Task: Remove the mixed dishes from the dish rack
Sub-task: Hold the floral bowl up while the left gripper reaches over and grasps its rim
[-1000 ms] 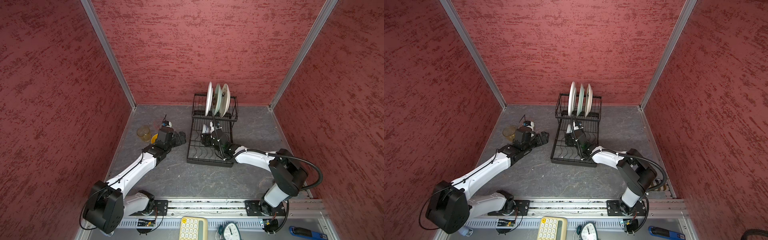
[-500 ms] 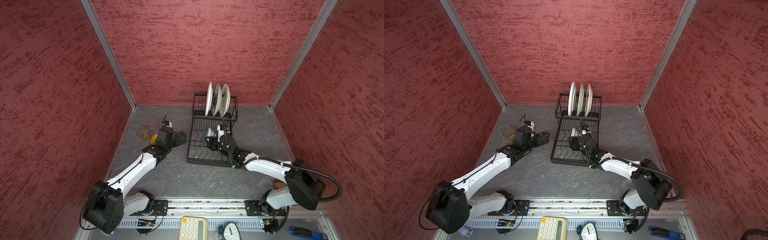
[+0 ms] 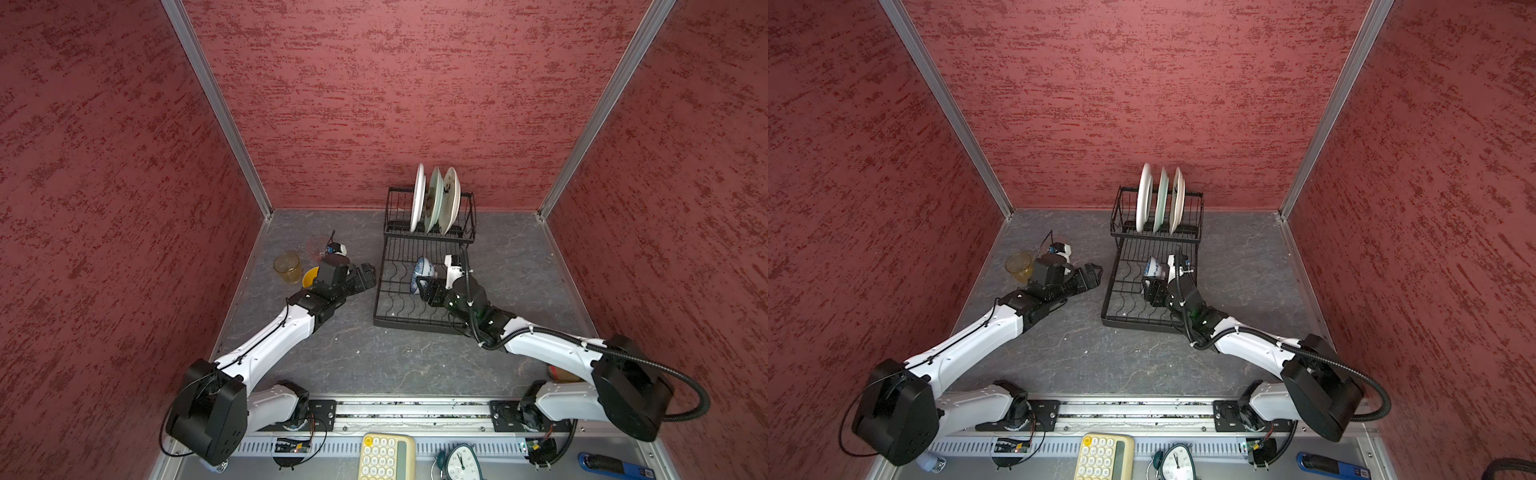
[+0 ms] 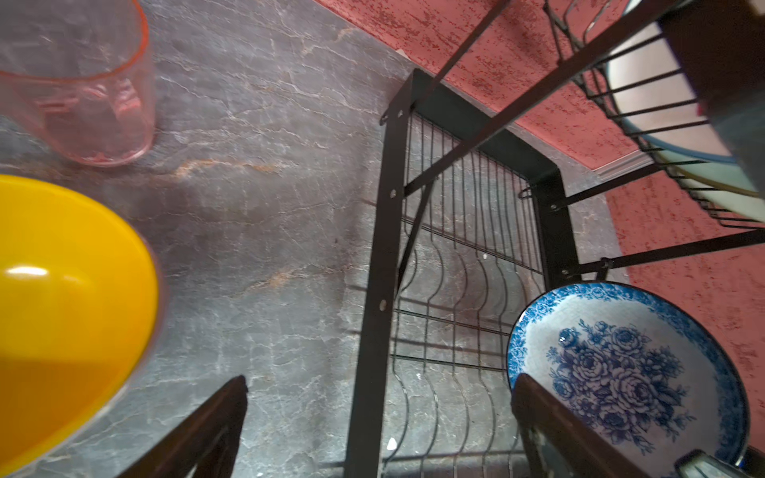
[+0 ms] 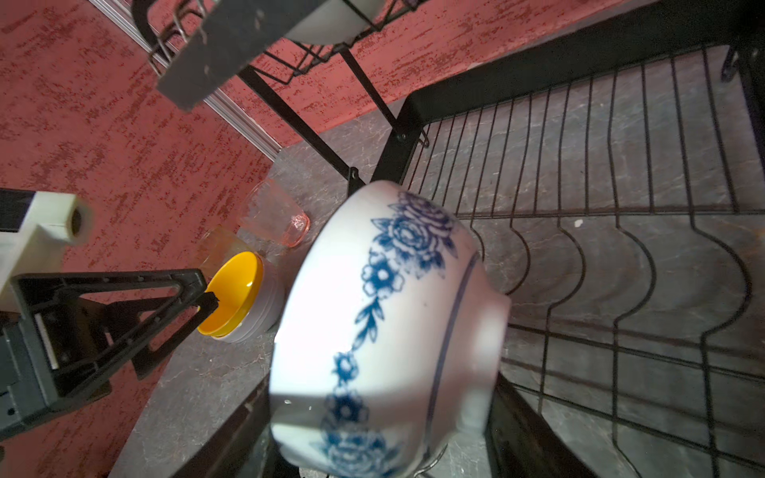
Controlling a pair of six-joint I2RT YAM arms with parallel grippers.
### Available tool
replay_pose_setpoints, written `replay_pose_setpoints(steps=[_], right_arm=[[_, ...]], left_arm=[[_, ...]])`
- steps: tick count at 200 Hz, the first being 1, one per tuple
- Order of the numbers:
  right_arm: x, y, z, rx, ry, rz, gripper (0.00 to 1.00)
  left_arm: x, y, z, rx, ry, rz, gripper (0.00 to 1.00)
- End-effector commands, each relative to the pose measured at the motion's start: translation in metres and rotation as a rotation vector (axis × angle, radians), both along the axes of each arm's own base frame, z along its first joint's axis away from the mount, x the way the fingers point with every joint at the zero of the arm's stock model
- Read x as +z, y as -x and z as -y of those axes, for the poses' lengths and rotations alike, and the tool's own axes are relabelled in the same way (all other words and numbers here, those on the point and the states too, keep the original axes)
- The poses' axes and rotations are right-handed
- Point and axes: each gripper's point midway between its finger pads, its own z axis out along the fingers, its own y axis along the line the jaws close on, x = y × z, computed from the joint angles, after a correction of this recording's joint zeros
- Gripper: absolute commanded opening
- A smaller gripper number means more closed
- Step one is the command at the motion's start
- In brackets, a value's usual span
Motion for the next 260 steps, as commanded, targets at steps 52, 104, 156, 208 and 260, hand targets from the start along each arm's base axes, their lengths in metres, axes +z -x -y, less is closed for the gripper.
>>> replay_pose_setpoints(steps=[52, 104, 156, 208, 260], right_arm=[[0.040, 0.009, -0.009, 0.060, -0.154, 0.087, 0.56], [0.056, 0.020, -0.025, 0.168, -0.234, 0.110, 0.56], [0.073, 0.027, -0.031, 0.216, -0.310, 0.129, 0.56], [0.080, 0.033, -0.031, 0.242, -0.358, 0.132, 0.56], [0.085, 0.037, -0.032, 0.258, -0.384, 0.141, 0.57]], left_arm=[[0.000, 0.020, 0.044, -0.103, 0.094, -0.026, 0.99], [-0.006, 0.025, 0.072, -0.158, 0.128, -0.067, 1.00], [-0.014, 0.019, 0.087, -0.182, 0.143, -0.090, 0.99], [-0.013, 0.012, 0.098, -0.202, 0.174, -0.088, 1.00], [-0.001, 0.014, 0.108, -0.238, 0.263, -0.038, 0.82]])
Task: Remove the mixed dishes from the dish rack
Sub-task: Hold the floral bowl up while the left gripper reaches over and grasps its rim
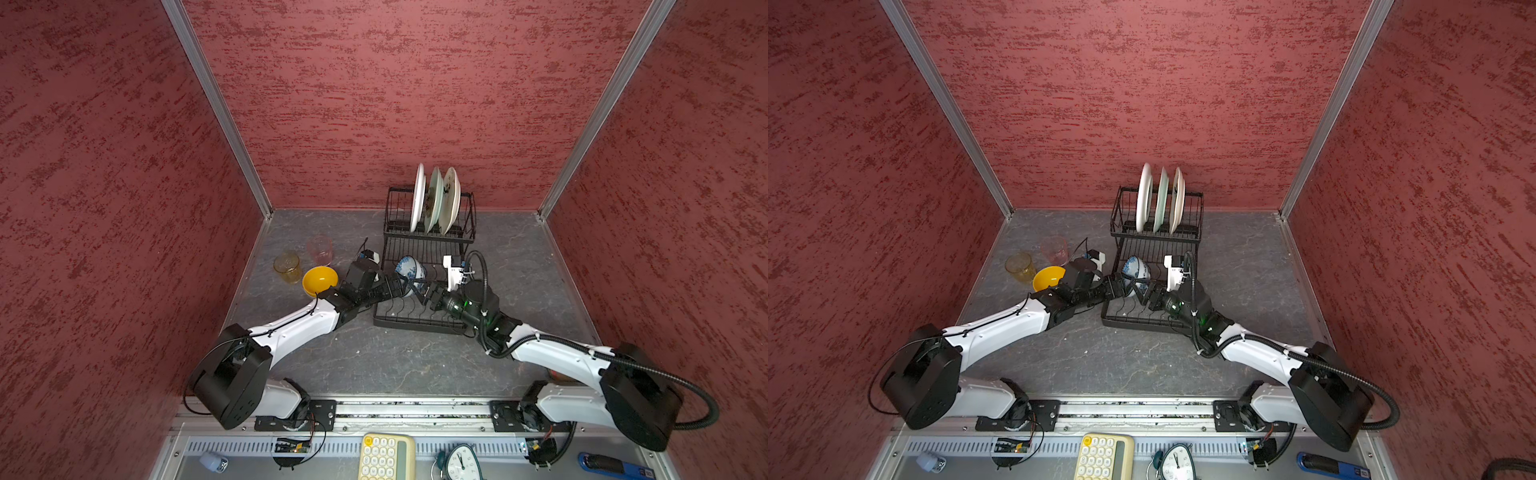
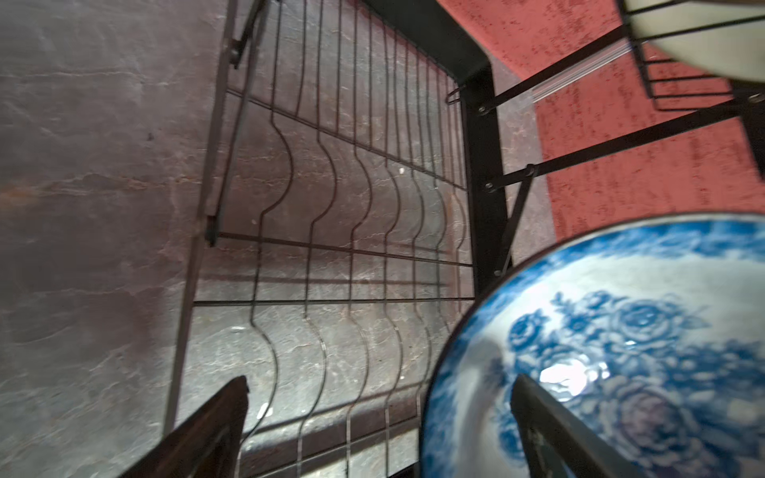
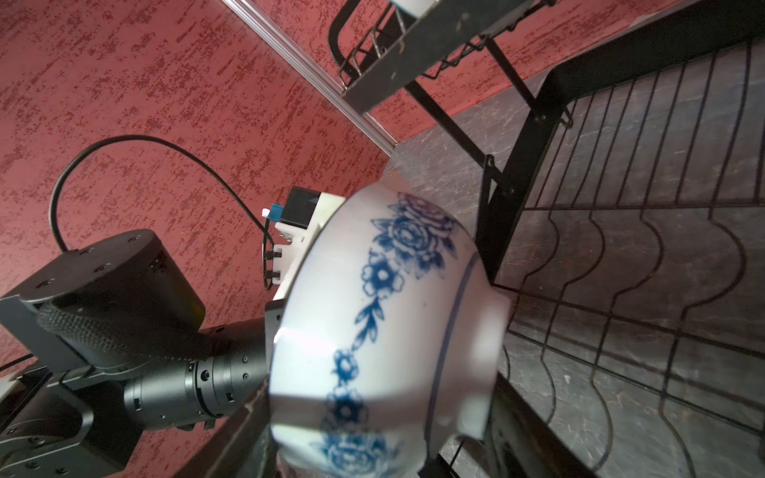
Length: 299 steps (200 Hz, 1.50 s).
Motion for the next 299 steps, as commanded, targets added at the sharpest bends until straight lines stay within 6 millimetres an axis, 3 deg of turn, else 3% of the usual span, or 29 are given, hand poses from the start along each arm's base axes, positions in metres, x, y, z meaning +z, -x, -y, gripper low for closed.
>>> replay_pose_setpoints(steps=[1, 18, 32, 79, 98, 141, 183, 214, 255, 299], right_arm=[[0.043, 0.005, 0.000, 0.018, -0.115, 0.099, 0.57], [0.044, 0.005, 0.001, 0.013, -0.117, 0.102, 0.57], [0.044, 0.005, 0.001, 0.013, -0.115, 0.102, 0.57], [0.044, 0.005, 0.000, 0.018, -0.116, 0.103, 0.57], [0.044, 0.005, 0.000, 0.023, -0.118, 0.101, 0.57], [0.045, 0.006, -0.001, 0.029, -0.123, 0.101, 0.58], [0.038, 0.004, 0.000, 0.016, -0.107, 0.085, 0.63], [0.036, 0.002, 0.000, 0.009, -0.103, 0.078, 0.69], [0.031, -0.002, 0.007, -0.032, -0.069, 0.068, 0.93], [0.029, -0.004, 0.011, -0.058, -0.049, 0.066, 0.99]], left_arm=[[0.021, -0.003, 0.010, -0.023, 0.090, 0.071, 0.81], [0.028, -0.002, 0.009, -0.018, 0.119, 0.102, 0.62], [0.031, -0.002, 0.006, -0.009, 0.116, 0.112, 0.52], [0.031, 0.000, 0.008, -0.024, 0.123, 0.107, 0.39], [0.032, 0.001, 0.010, -0.033, 0.136, 0.105, 0.28], [0.035, 0.002, 0.012, -0.047, 0.146, 0.107, 0.21], [0.031, 0.001, 0.010, -0.036, 0.125, 0.103, 0.00], [0.027, 0.001, 0.008, -0.033, 0.113, 0.093, 0.00], [0.027, 0.001, 0.003, -0.018, 0.085, 0.101, 0.00], [0.030, 0.001, -0.003, -0.006, 0.070, 0.111, 0.00]])
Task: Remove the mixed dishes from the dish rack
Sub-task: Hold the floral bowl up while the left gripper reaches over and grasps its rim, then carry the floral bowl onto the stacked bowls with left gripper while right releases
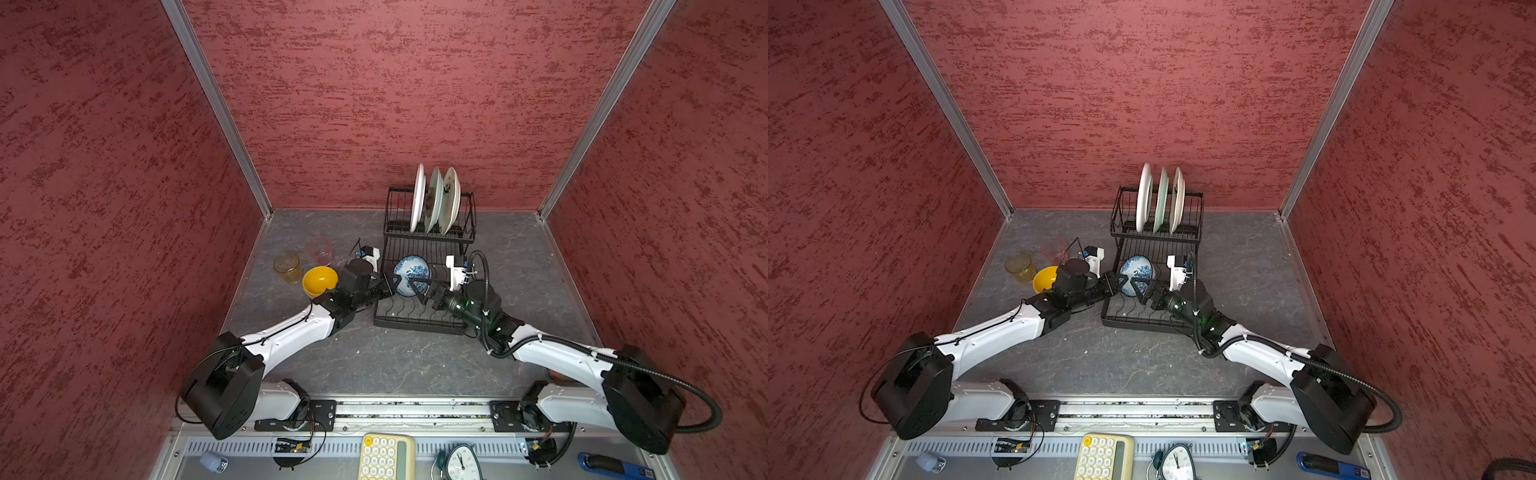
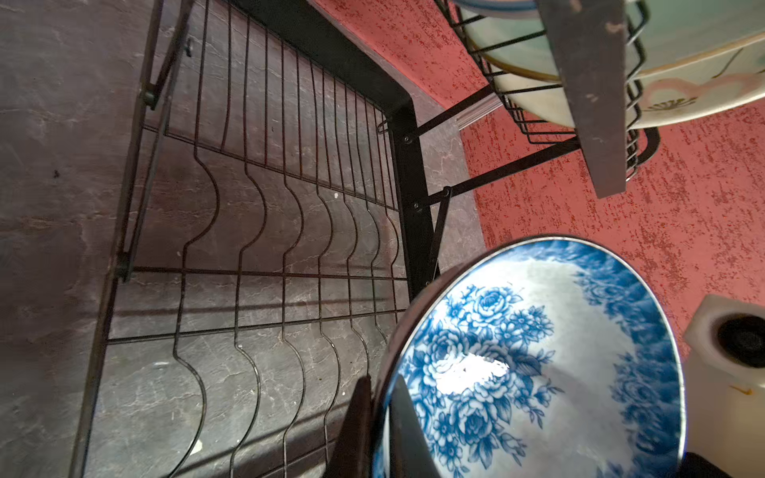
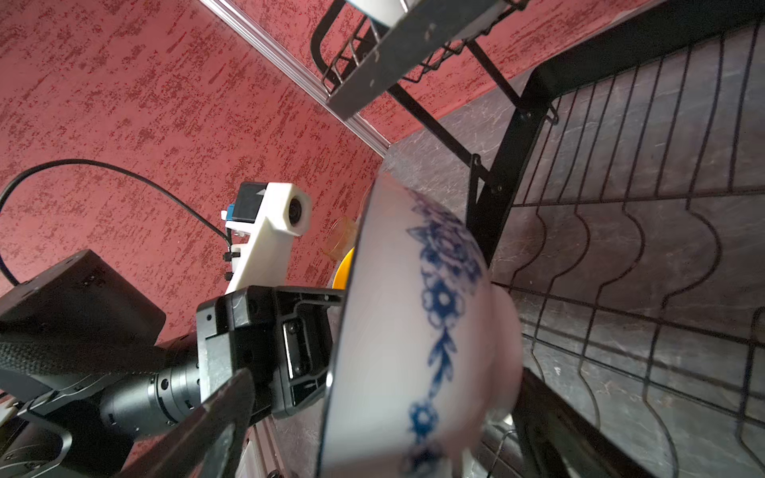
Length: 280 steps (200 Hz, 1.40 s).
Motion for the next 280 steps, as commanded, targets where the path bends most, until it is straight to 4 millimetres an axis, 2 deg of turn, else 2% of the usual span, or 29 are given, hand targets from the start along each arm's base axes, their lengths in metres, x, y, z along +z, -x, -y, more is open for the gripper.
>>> replay_pose_setpoints(steps=[1, 60, 107, 132, 181, 280], right_arm=[[0.034, -0.003, 0.004, -0.032, -0.051, 0.093, 0.99], [0.023, -0.012, 0.018, -0.119, 0.015, 0.075, 0.99], [0.022, -0.008, 0.028, -0.148, 0.034, 0.088, 0.99], [0.018, -0.007, 0.033, -0.158, 0.052, 0.088, 0.99], [0.011, -0.005, 0.044, -0.194, 0.089, 0.101, 0.99], [0.004, 0.011, 0.075, -0.258, 0.156, 0.159, 0.99]], left_arm=[[0.002, 0.000, -0.008, 0.019, -0.037, 0.021, 0.00], [0.002, 0.001, -0.019, 0.042, -0.060, 0.026, 0.00], [-0.004, 0.001, -0.032, 0.061, -0.091, 0.003, 0.00], [-0.001, 0.000, -0.043, 0.092, -0.110, 0.009, 0.00], [0.008, -0.003, -0.079, 0.180, -0.238, 0.013, 0.00], [0.037, -0.009, -0.189, 0.473, -0.351, 0.004, 0.00]])
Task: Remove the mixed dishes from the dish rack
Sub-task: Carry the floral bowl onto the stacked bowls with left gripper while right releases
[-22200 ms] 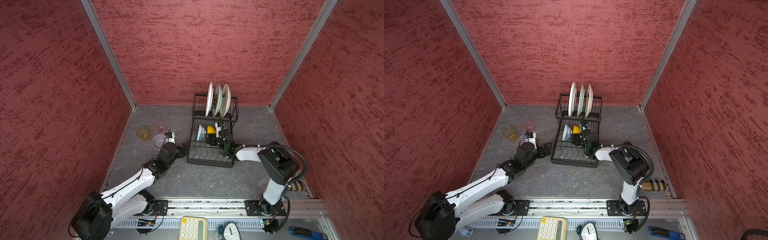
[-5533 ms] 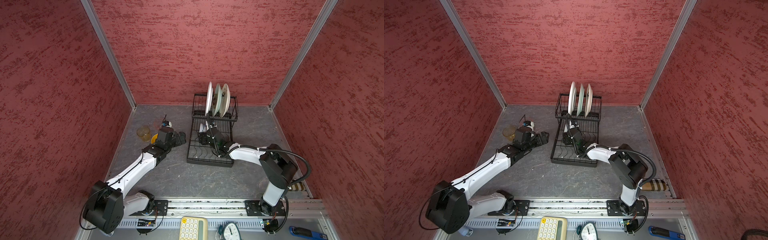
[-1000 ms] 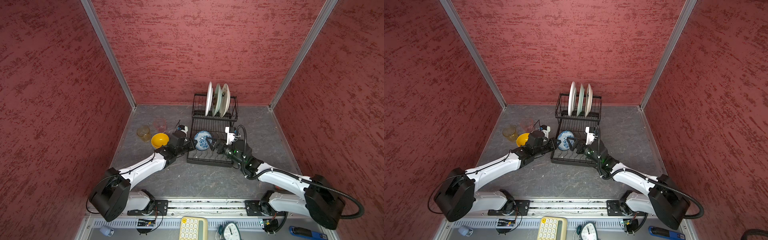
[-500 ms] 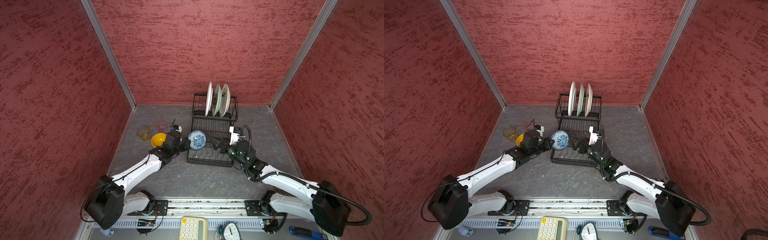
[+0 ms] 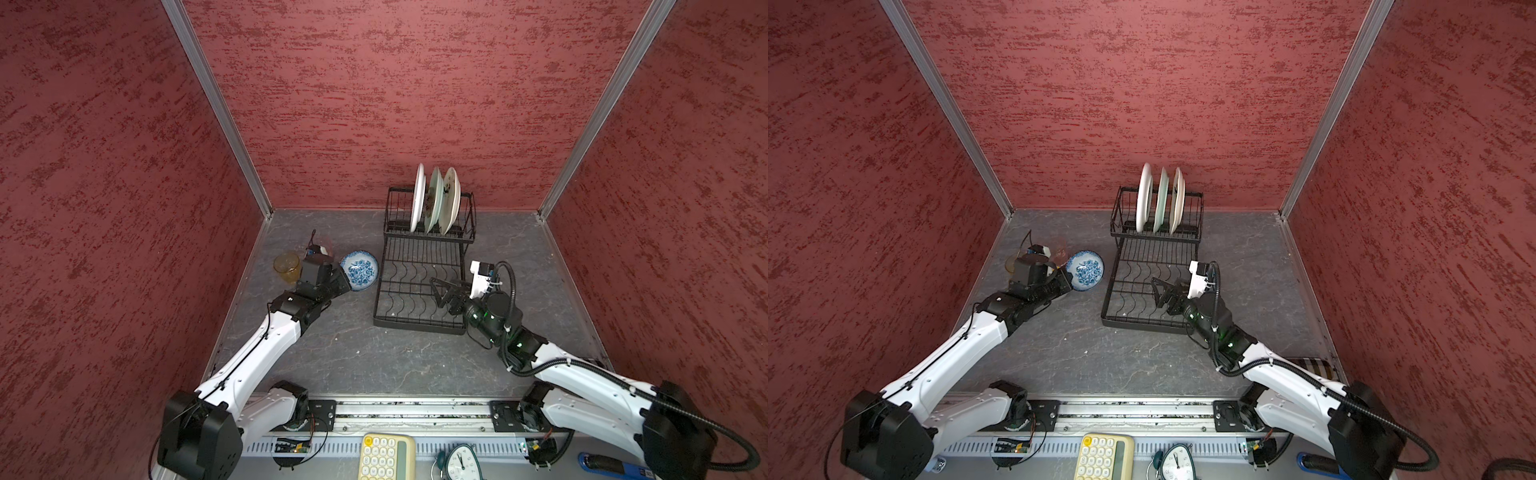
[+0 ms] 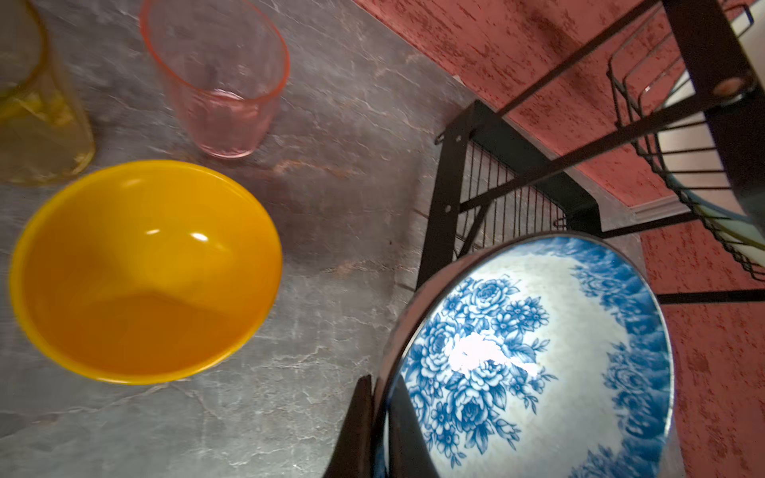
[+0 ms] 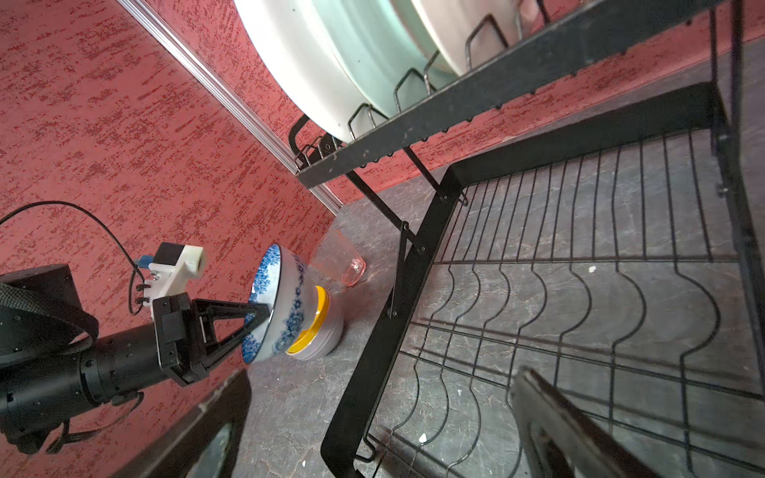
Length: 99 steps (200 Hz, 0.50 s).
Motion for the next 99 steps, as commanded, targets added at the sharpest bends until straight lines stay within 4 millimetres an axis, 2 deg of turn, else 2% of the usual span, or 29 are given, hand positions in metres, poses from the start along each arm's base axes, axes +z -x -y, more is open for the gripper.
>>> replay_pose_setpoints(steps=[1, 30, 69, 99], right_arm=[[-0.006, 0.002, 0.012, -0.044, 0.042, 0.012, 0.99], [-0.006, 0.006, 0.021, -0.064, 0.050, 0.027, 0.99], [-0.010, 0.008, 0.027, -0.078, 0.084, 0.036, 0.99], [-0.012, 0.007, 0.025, -0.070, 0.100, 0.028, 0.99]], left_arm=[[0.028, -0.004, -0.021, 0.056, -0.046, 0.063, 0.00], [0.021, -0.001, -0.056, 0.155, -0.082, 0.028, 0.00], [0.015, 0.000, -0.070, 0.197, -0.084, 0.028, 0.00], [-0.003, -0.003, -0.089, 0.253, -0.110, -0.021, 0.00]])
